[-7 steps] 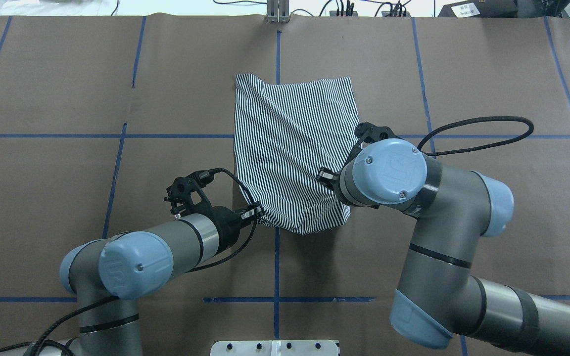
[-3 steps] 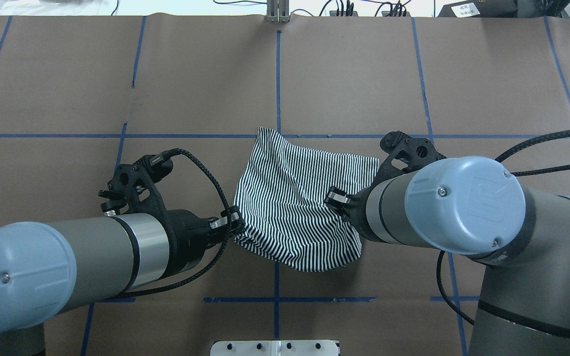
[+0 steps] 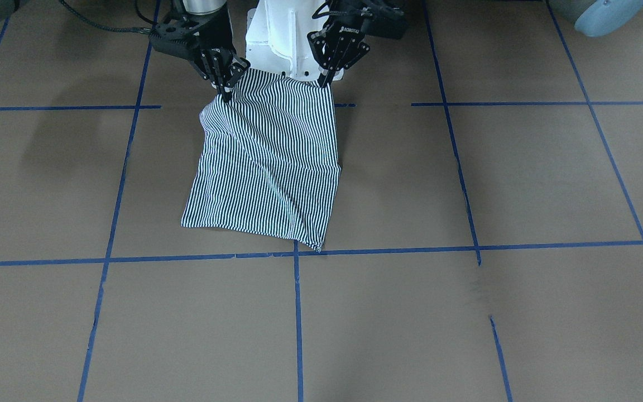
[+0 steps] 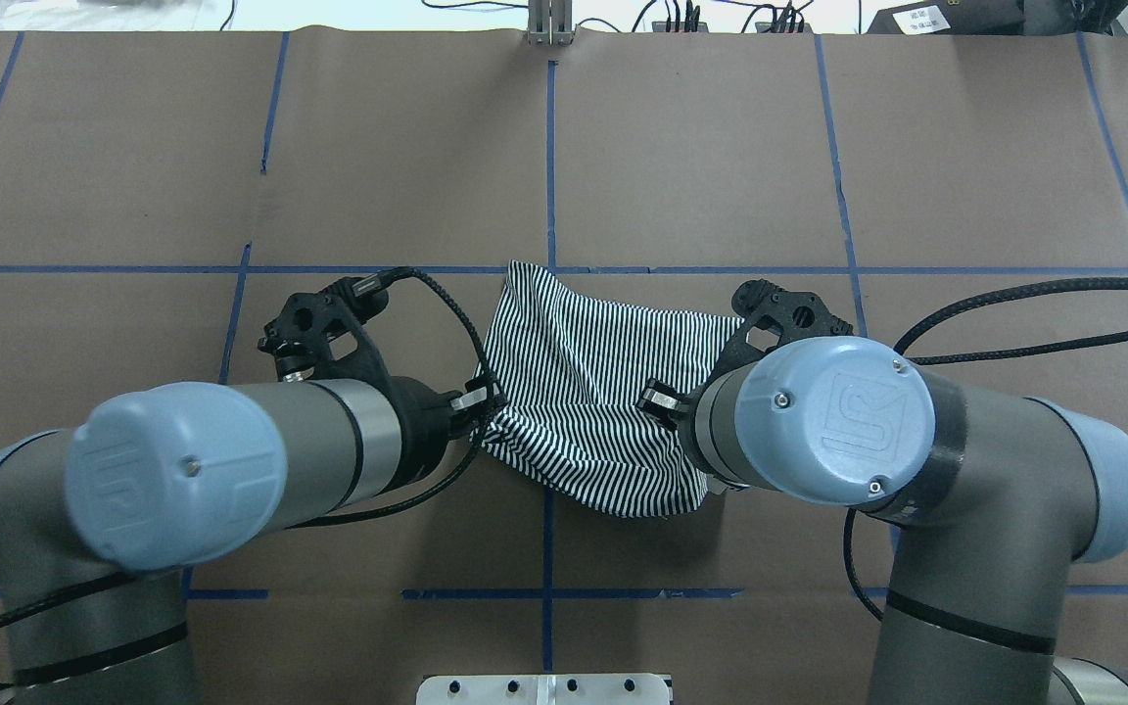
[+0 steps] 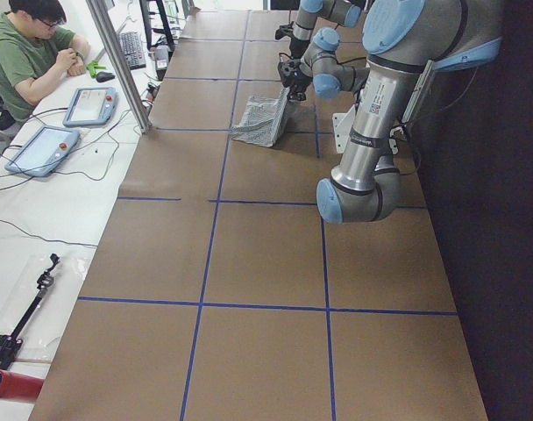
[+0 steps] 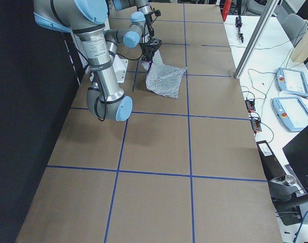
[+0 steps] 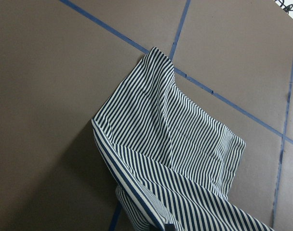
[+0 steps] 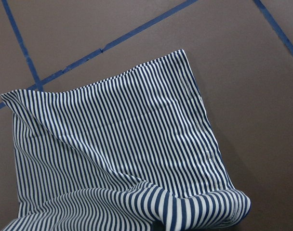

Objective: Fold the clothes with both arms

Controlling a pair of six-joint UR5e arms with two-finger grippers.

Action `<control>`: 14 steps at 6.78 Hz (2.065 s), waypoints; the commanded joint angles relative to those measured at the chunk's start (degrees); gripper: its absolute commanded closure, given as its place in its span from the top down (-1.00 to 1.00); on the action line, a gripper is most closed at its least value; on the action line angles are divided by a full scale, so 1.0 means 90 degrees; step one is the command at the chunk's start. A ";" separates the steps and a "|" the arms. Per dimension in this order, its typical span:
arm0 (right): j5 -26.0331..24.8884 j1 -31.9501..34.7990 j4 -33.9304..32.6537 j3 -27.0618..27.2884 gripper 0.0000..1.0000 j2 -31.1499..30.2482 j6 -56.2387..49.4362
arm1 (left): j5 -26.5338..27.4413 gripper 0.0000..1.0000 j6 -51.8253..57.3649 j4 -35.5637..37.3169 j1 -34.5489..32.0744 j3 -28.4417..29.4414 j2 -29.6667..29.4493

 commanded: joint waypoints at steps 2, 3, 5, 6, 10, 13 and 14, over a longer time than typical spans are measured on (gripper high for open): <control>-0.0261 0.0062 0.0714 -0.1003 -1.00 -0.0001 -0.0032 | -0.0026 -1.00 0.0592 -0.0206 -0.0715 0.1249 -0.0733; -0.0261 0.0140 0.1067 -0.1337 -1.00 -0.0001 -0.0051 | -0.0036 -1.00 0.0721 -0.0556 -0.0940 0.1735 -0.0840; -0.0261 0.0393 0.1129 -0.1602 -1.00 0.0028 -0.0148 | -0.0026 -1.00 0.0839 -0.1230 -0.1098 0.2995 -0.1319; -0.0252 0.0588 0.1129 -0.1932 -1.00 0.0309 -0.0284 | -0.0026 -1.00 0.0868 -0.1475 -0.1099 0.3319 -0.1330; -0.0213 0.1185 0.2436 -0.3457 -1.00 0.0614 -0.0588 | -0.0007 -1.00 0.1034 -0.1856 -0.1070 0.4150 -0.1418; -0.0241 0.1186 0.2399 -0.3546 0.99 0.0605 -0.1231 | -0.0026 0.98 0.1857 -0.2064 -0.1069 0.4221 -0.1272; -0.0242 0.1196 0.2409 -0.3508 1.00 0.0614 -0.1629 | -0.0065 1.00 0.2261 -0.2073 -0.1118 0.3699 -0.0933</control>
